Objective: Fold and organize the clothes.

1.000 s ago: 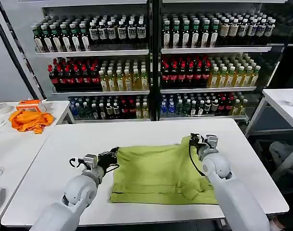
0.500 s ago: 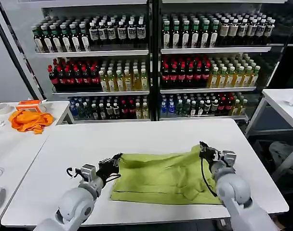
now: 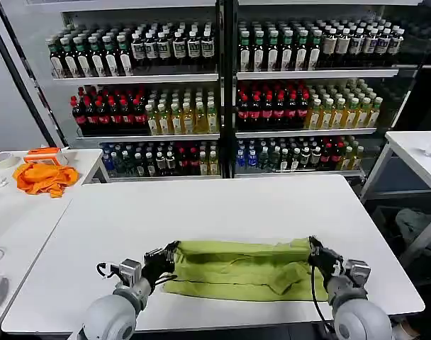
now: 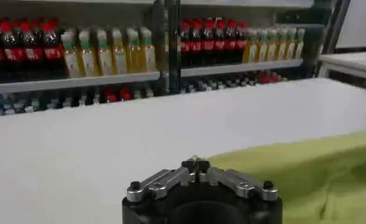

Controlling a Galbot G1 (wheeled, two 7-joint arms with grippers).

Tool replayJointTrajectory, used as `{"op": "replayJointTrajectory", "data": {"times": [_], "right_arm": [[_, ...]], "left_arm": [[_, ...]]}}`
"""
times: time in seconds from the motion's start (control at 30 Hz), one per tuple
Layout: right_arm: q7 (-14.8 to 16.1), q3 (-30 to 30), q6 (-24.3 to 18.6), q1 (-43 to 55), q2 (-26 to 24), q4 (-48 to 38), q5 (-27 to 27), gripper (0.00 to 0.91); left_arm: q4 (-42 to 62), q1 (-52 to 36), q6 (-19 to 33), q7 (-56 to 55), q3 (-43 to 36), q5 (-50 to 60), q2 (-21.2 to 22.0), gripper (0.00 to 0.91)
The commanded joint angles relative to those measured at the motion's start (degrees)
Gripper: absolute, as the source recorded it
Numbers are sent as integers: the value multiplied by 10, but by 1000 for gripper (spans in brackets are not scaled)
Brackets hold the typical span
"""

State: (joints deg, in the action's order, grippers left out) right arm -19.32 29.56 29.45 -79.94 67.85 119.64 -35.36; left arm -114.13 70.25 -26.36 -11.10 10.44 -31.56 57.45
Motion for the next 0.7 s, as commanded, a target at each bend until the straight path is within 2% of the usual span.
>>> {"op": "replayJointTrajectory", "data": {"times": [0.03,0.07,0.1,0.4,0.7], "right_arm": [[4,7,5,-45,24,4,33,907],[6,5,5,-45,26,3,36,907],[7,1,5,-45,27,3,40,907],[14,11,-5,-74,33,37,67,907],[17,20,-10,-95,41,55,78,907]], "left_arm": [[6,21,5,2,-7,56,8,675],[7,22,6,3,-8,59,11,816],[8,22,6,4,-9,63,13,907],[-18,52,16,-20,-5,73,40,907],[7,61,22,-71,-10,79,132,907]]}}
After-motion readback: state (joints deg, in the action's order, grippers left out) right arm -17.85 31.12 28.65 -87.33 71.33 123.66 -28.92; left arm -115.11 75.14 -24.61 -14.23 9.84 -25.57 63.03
